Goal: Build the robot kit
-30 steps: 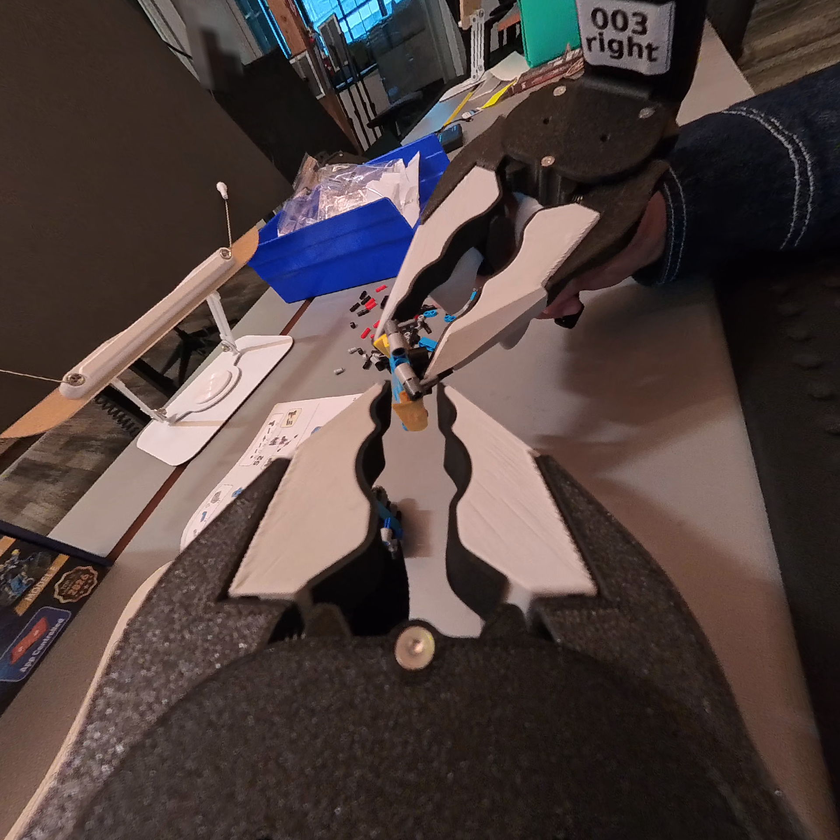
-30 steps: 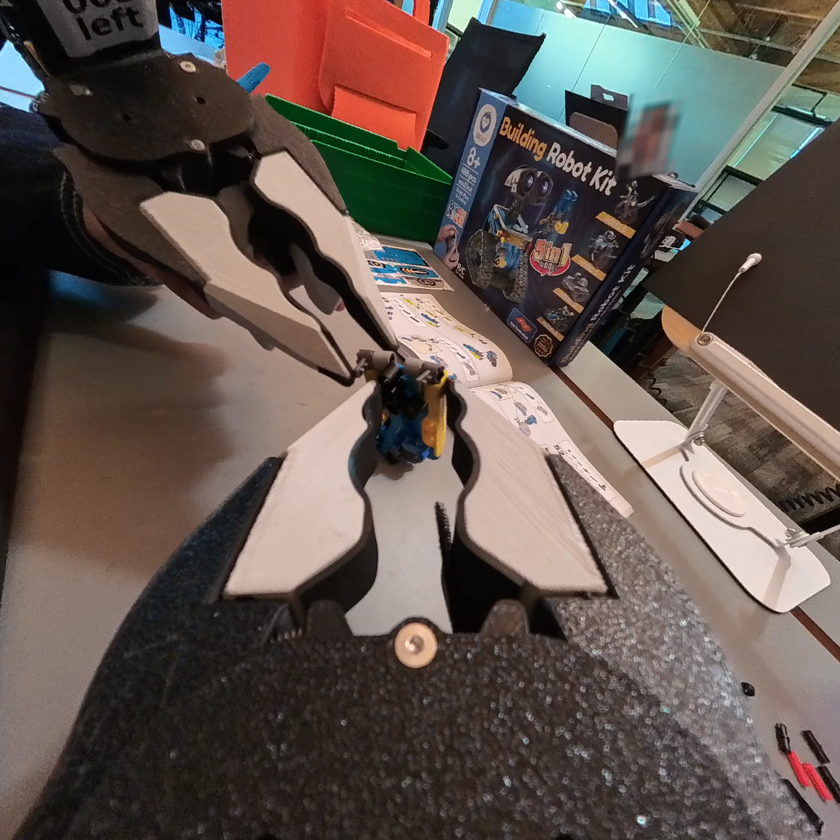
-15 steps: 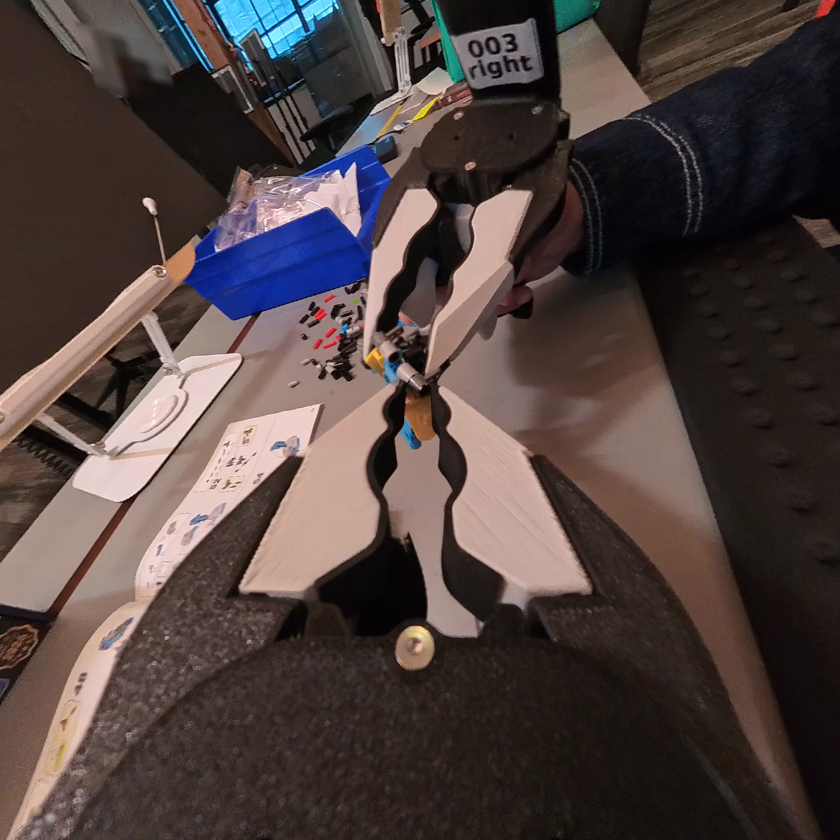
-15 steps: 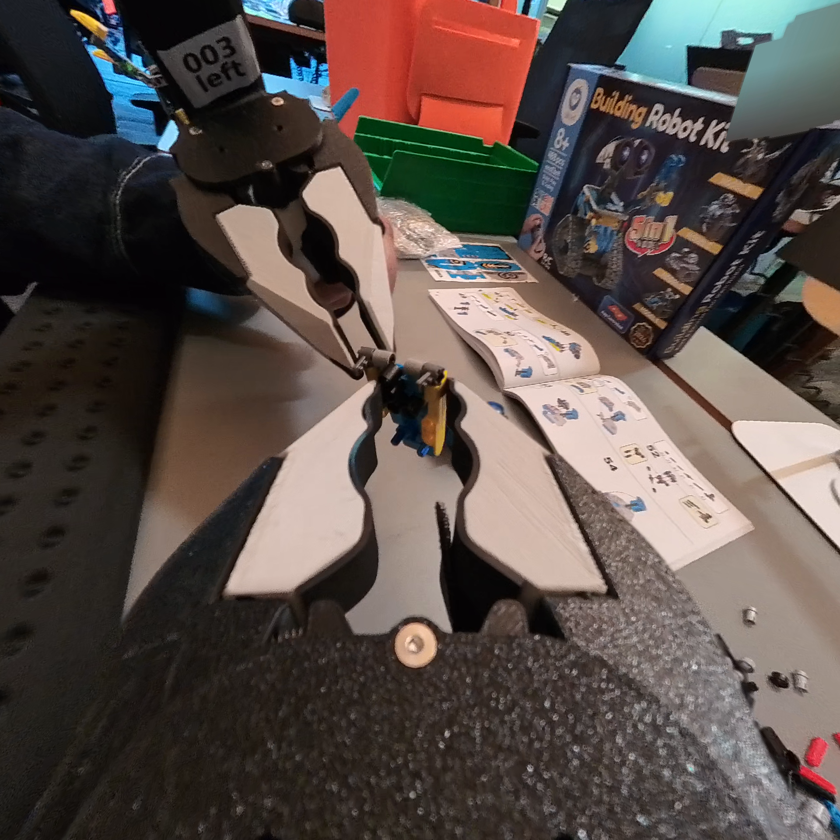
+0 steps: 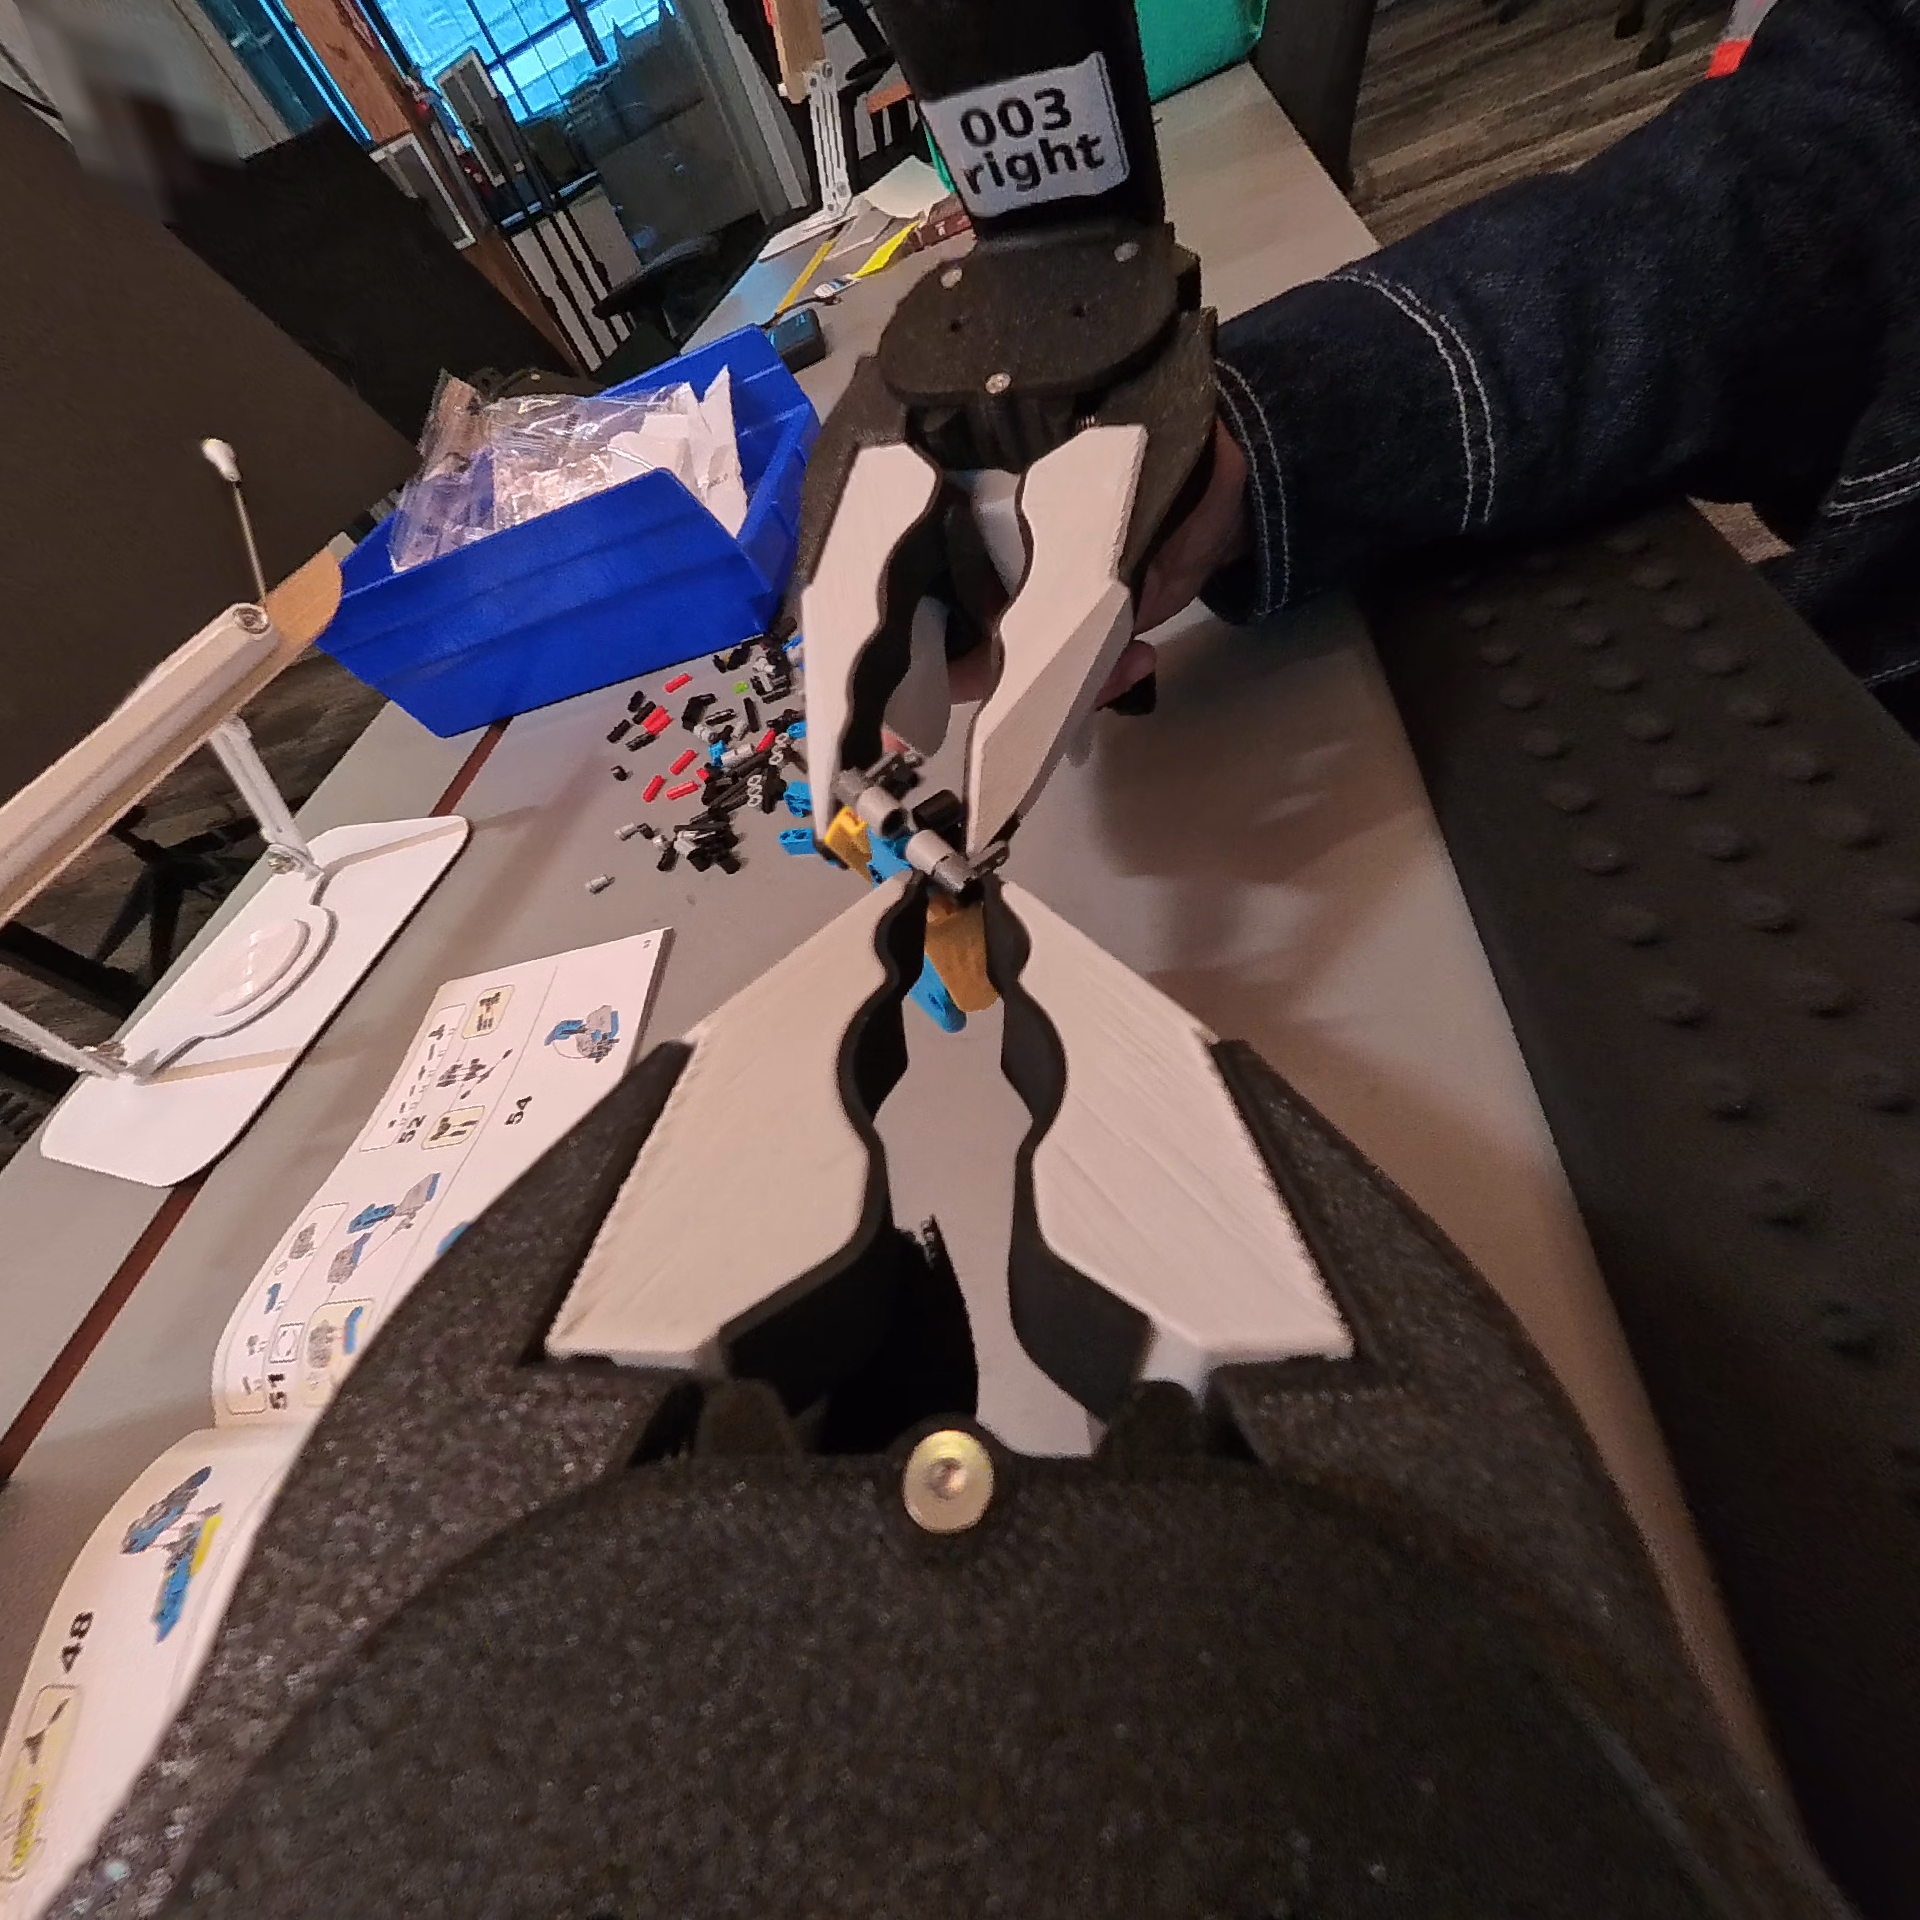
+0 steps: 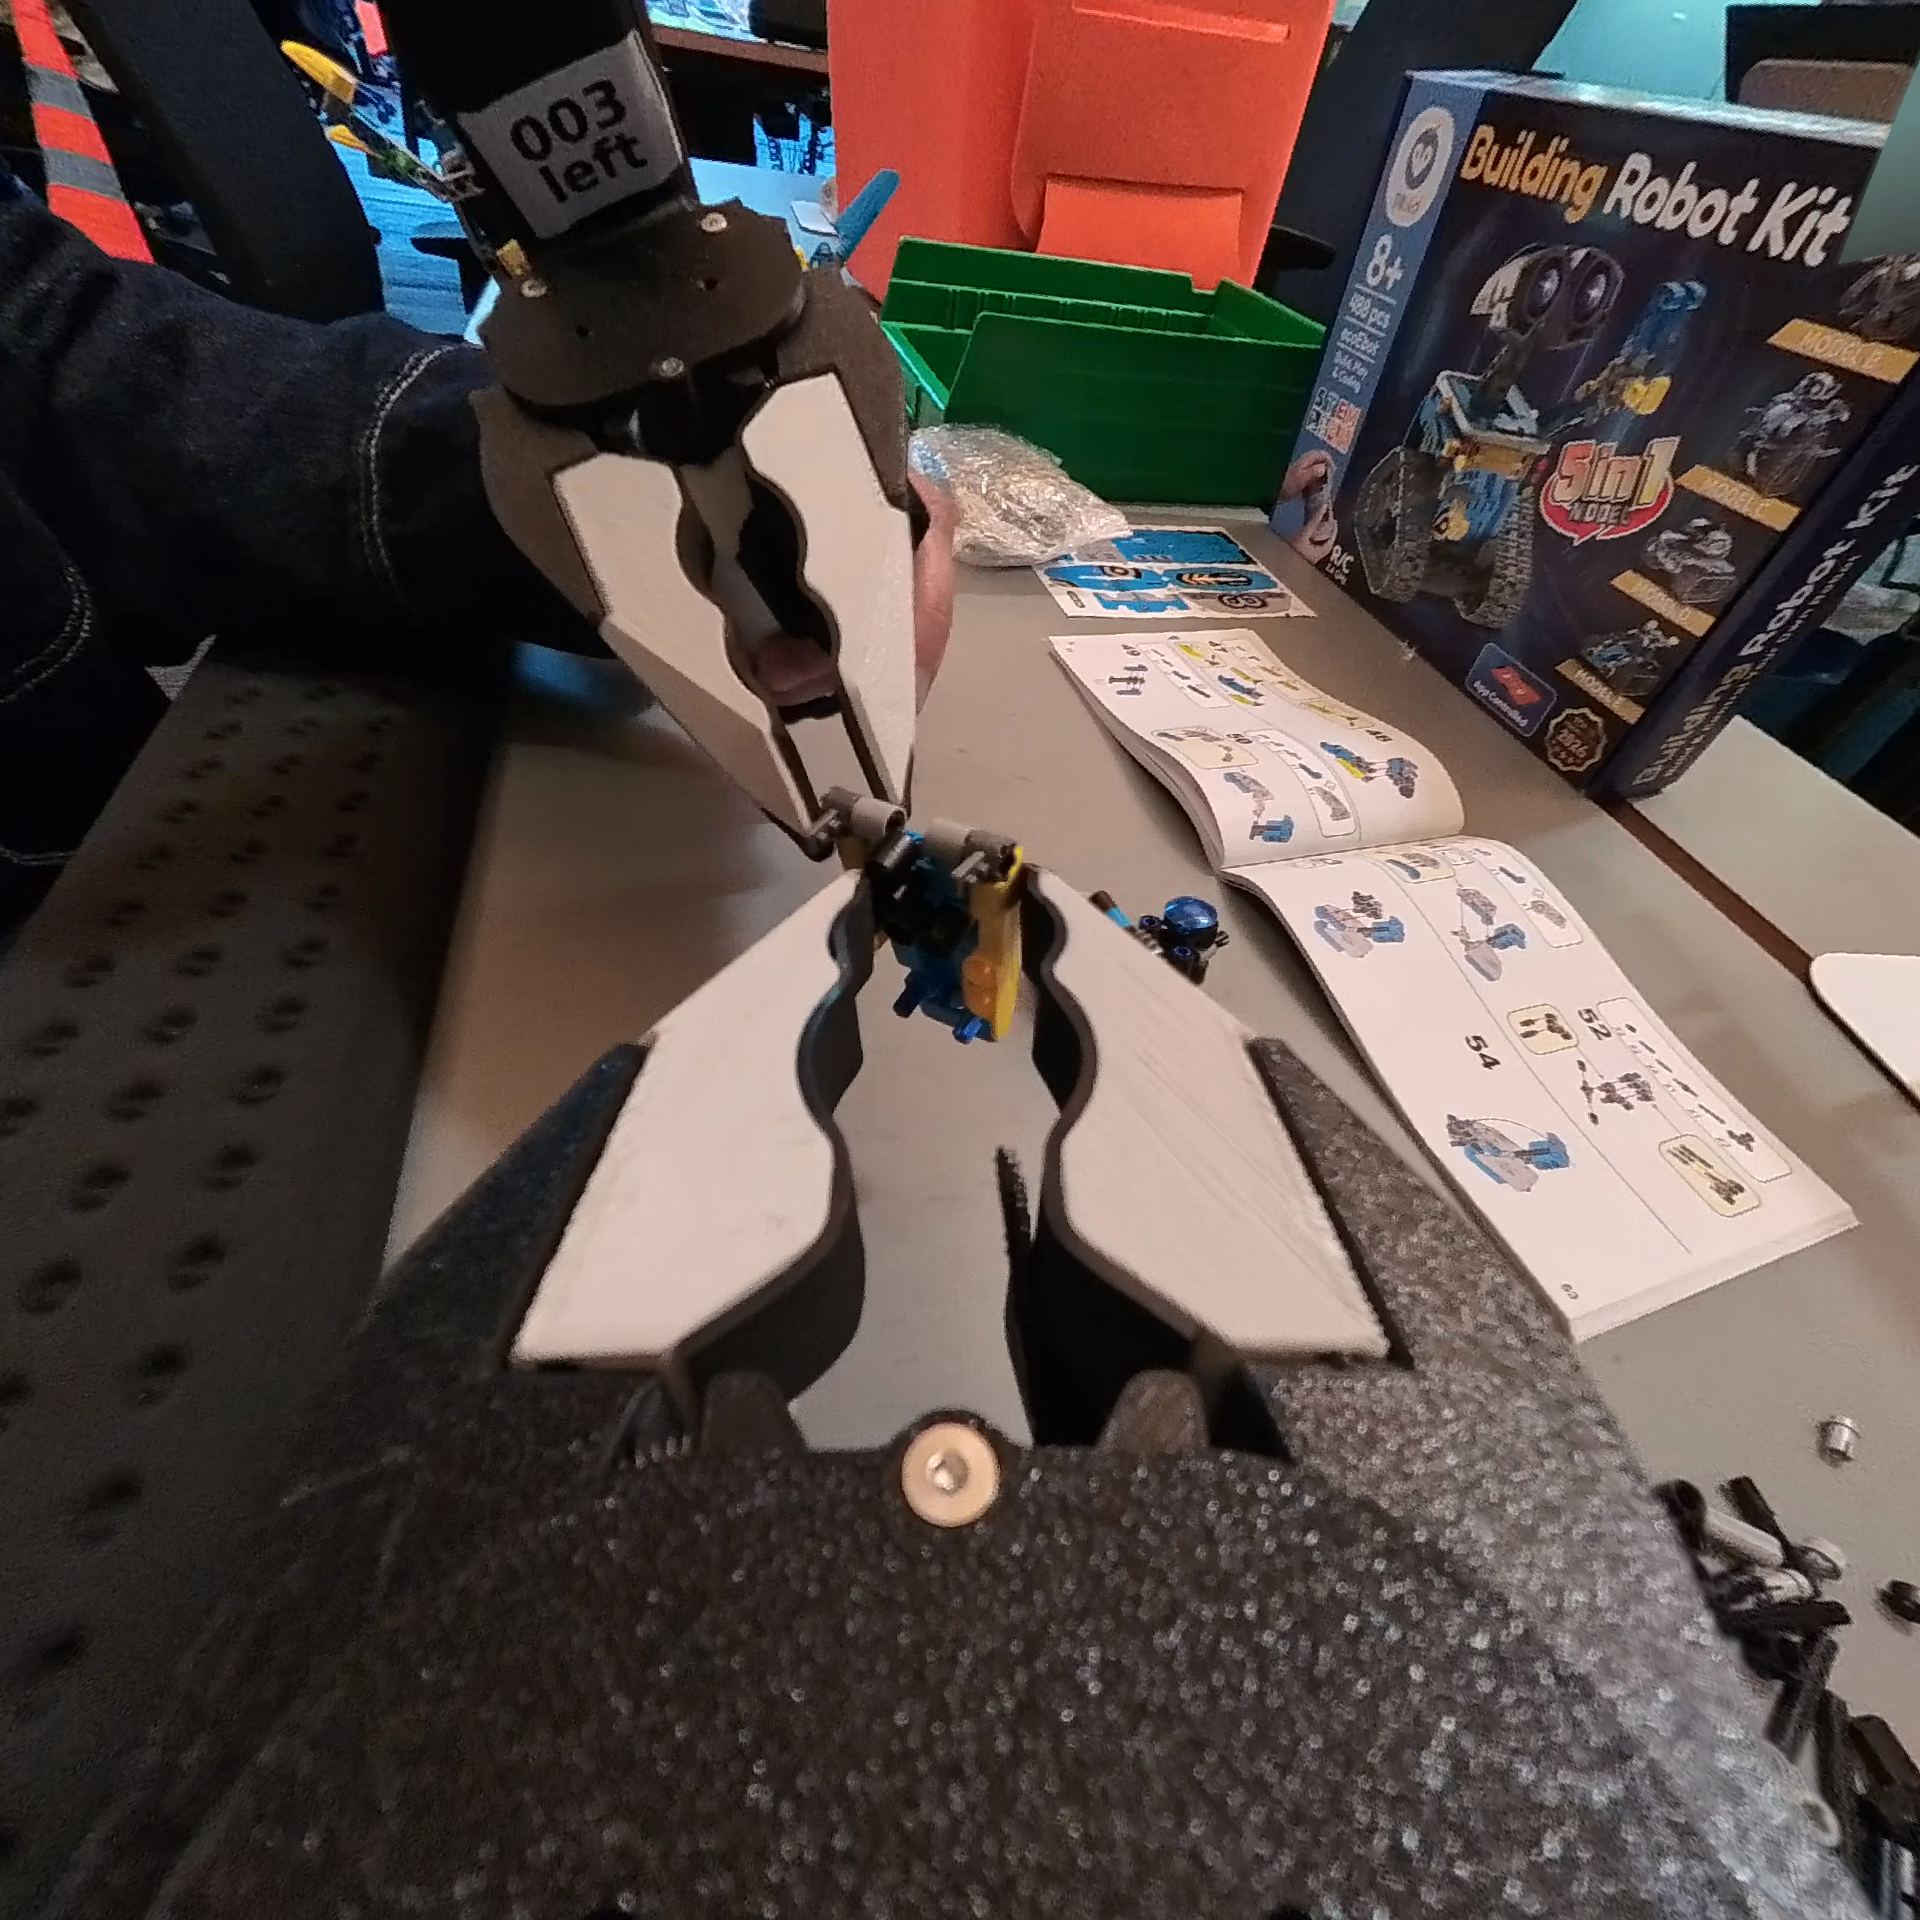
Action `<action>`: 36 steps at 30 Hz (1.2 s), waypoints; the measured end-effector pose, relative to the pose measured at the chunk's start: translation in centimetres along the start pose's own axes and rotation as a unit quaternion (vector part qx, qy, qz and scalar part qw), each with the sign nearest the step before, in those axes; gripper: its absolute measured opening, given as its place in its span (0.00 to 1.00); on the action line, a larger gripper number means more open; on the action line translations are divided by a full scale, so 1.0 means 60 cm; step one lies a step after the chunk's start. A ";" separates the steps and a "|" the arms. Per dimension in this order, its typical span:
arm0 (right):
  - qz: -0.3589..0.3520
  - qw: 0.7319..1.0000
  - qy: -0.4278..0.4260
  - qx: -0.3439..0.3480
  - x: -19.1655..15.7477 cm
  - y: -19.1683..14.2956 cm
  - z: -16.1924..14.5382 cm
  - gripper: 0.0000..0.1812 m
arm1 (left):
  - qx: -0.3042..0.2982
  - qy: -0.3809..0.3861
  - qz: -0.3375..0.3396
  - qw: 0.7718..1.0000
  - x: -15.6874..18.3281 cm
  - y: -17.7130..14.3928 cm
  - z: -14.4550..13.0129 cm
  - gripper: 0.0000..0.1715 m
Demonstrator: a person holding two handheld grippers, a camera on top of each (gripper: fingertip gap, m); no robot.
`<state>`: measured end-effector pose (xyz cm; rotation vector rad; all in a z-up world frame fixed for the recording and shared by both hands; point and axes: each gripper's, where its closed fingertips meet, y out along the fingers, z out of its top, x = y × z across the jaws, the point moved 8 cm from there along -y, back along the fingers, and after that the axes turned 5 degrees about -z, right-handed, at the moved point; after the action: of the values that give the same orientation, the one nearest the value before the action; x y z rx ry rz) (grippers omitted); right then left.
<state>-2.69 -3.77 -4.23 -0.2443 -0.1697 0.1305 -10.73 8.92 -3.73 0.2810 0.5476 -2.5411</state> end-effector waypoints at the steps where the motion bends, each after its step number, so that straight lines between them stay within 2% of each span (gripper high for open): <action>1: 0.003 1.000 0.002 0.001 0.000 0.000 0.000 0.15 | 0.002 -0.002 -0.002 1.000 0.000 0.000 0.000 0.06; 6: 0.021 0.999 0.033 0.016 0.003 -0.004 0.001 0.15 | 0.019 -0.021 -0.010 1.000 -0.001 -0.002 0.004 0.06; 8: 0.037 0.996 0.073 0.044 0.011 -0.012 0.007 0.16 | 0.041 -0.044 -0.011 0.998 -0.007 -0.007 0.010 0.06; 10: 0.056 0.986 0.141 0.067 0.026 -0.018 0.010 0.22 | 0.085 -0.078 -0.015 0.993 -0.014 -0.016 0.019 0.06; 12: 0.116 0.964 0.229 0.073 0.035 -0.015 0.004 0.25 | 0.132 -0.116 -0.025 0.984 -0.021 -0.026 0.028 0.06; 14: 0.201 0.926 0.307 0.091 0.032 -0.009 0.001 0.27 | 0.176 -0.151 -0.044 0.972 -0.026 -0.033 0.034 0.06; 16: 0.254 0.899 0.339 0.114 0.028 -0.006 0.006 0.23 | 0.212 -0.183 -0.067 0.958 -0.028 -0.039 0.039 0.06; 18: 0.281 0.885 0.347 0.131 0.025 -0.004 0.012 0.22 | 0.234 -0.206 -0.090 0.946 -0.028 -0.039 0.040 0.06; 21: 0.298 0.883 0.337 0.135 0.019 -0.001 0.018 0.14 | 0.228 -0.213 -0.095 0.945 -0.027 -0.031 0.035 0.06; 23: 0.279 0.899 0.315 0.122 0.015 0.001 0.015 0.08 | 0.227 -0.214 -0.093 0.946 -0.026 -0.028 0.033 0.06; 25: 0.256 0.908 0.314 0.109 0.020 -0.001 0.011 0.08 | 0.209 -0.214 -0.082 0.951 -0.030 -0.025 0.026 0.06; 27: 0.215 0.919 0.322 0.073 0.035 0.000 -0.002 0.08 | 0.155 -0.216 -0.048 0.963 -0.045 -0.024 0.005 0.05; 28: 0.173 0.933 0.314 0.042 0.047 0.000 -0.012 0.08 | 0.111 -0.211 -0.015 0.971 -0.057 -0.026 -0.011 0.07; 30: 0.047 0.955 0.285 -0.070 0.075 -0.003 -0.038 0.08 | 0.014 -0.192 0.056 0.980 -0.081 -0.034 -0.049 0.15; 32: -0.016 0.940 0.286 -0.184 0.087 -0.009 -0.052 0.08 | -0.065 -0.195 0.090 0.974 -0.095 -0.037 -0.085 0.17; 34: -0.083 0.914 0.281 -0.279 0.095 -0.011 -0.061 0.08 | -0.091 -0.225 0.065 0.968 -0.092 -0.027 -0.103 0.22; 36: -0.109 0.890 0.266 -0.354 0.090 -0.005 -0.069 0.08 | -0.121 -0.236 0.048 0.963 -0.086 -0.013 -0.115 0.22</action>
<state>3.39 -4.22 -7.28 -0.9764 0.3164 -0.2342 -6.20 14.81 -8.11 -0.3692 0.6250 -2.3008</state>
